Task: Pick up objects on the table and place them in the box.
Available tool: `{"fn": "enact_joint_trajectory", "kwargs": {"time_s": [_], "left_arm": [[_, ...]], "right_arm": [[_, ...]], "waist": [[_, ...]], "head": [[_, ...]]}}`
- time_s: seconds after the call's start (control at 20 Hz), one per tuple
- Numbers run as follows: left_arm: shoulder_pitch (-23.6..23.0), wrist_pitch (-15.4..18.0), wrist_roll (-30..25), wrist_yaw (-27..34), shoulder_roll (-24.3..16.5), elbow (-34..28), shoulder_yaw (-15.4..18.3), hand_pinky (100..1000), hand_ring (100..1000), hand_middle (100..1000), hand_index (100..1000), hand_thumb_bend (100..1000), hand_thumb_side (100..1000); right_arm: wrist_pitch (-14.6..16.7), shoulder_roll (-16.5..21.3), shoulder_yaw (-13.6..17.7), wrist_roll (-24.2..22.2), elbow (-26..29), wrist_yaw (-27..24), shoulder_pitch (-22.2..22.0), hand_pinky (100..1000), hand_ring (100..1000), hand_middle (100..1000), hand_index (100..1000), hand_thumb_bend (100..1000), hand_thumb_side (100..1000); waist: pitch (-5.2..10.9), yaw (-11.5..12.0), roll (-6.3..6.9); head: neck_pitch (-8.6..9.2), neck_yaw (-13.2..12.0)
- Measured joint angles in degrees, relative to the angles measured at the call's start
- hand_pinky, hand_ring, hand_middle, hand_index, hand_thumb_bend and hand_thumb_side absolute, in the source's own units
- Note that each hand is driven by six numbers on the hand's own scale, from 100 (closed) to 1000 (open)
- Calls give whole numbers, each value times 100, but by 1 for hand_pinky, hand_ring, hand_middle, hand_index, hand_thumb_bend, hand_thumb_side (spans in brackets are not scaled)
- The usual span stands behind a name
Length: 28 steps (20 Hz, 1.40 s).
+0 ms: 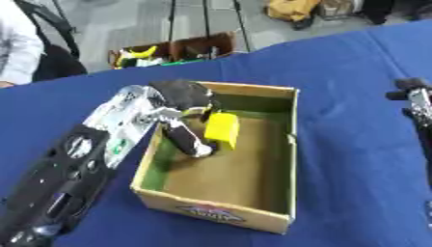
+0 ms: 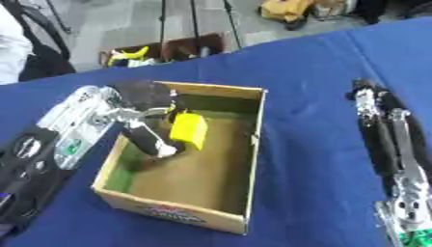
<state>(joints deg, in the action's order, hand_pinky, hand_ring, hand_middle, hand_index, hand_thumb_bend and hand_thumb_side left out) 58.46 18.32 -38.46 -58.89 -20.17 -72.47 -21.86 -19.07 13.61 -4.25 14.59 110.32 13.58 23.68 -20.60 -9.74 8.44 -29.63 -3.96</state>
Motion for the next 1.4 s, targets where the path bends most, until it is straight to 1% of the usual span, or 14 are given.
{"fn": "enact_joint_trajectory", "kwargs": {"time_s": [0.05,0.15,0.2,0.3,0.4,0.45,0.5,0.6,0.7,0.8,0.95,1.3,1.35,1.4], "left_arm": [[-2,35,-50,-38,10,38,-13,391,639,657,830,100,664],[-2,110,-164,-107,31,70,-15,460,708,729,898,100,648],[-2,152,-223,-150,46,71,-15,497,738,757,923,130,653],[-2,198,-349,-267,57,71,-12,583,801,826,971,276,670],[-2,181,-470,-429,58,69,6,635,840,867,997,417,673],[-3,142,-513,-516,60,69,21,648,849,877,1000,473,673],[-3,100,-555,-607,60,68,28,678,869,899,1000,592,680],[-12,20,-636,-806,70,67,52,700,883,917,1000,716,690],[-45,-49,-705,-970,105,63,76,718,895,932,1000,874,723],[-53,-98,-754,-1080,109,42,113,732,904,943,1000,961,755],[-66,-148,-806,-1150,134,-33,171,743,914,955,1000,998,764],[-92,-203,-861,-1148,154,-149,268,751,921,974,1000,1000,770],[-92,-205,-864,-1133,155,-163,276,740,916,973,1000,1000,817],[-92,-202,-858,-1103,155,-226,315,733,911,968,1000,1000,835]], "right_arm": [[0,0,0,0,0,0,0,926,1000,710,849,100,968],[-1,0,0,1,0,0,1,926,1000,710,849,100,967],[-2,-1,0,2,0,0,1,926,1000,710,849,100,967],[-5,-11,1,5,0,0,1,926,1000,711,849,100,968],[-8,-19,1,8,0,-1,1,926,1000,711,849,100,968],[-8,-21,1,8,0,-1,1,926,1000,711,849,100,968],[-9,-22,1,9,0,-1,1,925,1000,710,849,100,968],[-8,-25,1,9,0,-1,1,925,1000,710,849,100,969],[-8,-29,1,9,0,-1,0,925,1000,709,849,100,969],[-8,-31,2,10,0,-2,0,925,1000,709,848,100,969],[-8,-43,3,11,0,-4,-2,925,1000,708,848,100,951],[-8,-73,3,10,0,-7,-4,925,1000,708,847,100,948],[-9,-73,3,10,0,-7,-4,925,1000,707,847,100,948],[-9,-73,3,9,0,-7,-6,925,1000,706,847,100,949]], "waist": [[-5,-5,0],[-6,-7,-2],[-6,-7,-4],[-6,-6,-11],[-6,-3,-16],[-6,-2,-18],[-6,-1,-23],[-5,2,-42],[-5,12,-51],[-4,16,-53],[-3,24,-77],[0,34,-86],[0,36,-87],[0,41,-94]], "head": [[0,1],[-1,8],[-2,14],[-15,37],[-82,53],[-114,52],[-144,47],[-187,5],[-212,-36],[-251,-71],[-260,-116],[-260,-176],[-257,-179],[-252,-181]]}}
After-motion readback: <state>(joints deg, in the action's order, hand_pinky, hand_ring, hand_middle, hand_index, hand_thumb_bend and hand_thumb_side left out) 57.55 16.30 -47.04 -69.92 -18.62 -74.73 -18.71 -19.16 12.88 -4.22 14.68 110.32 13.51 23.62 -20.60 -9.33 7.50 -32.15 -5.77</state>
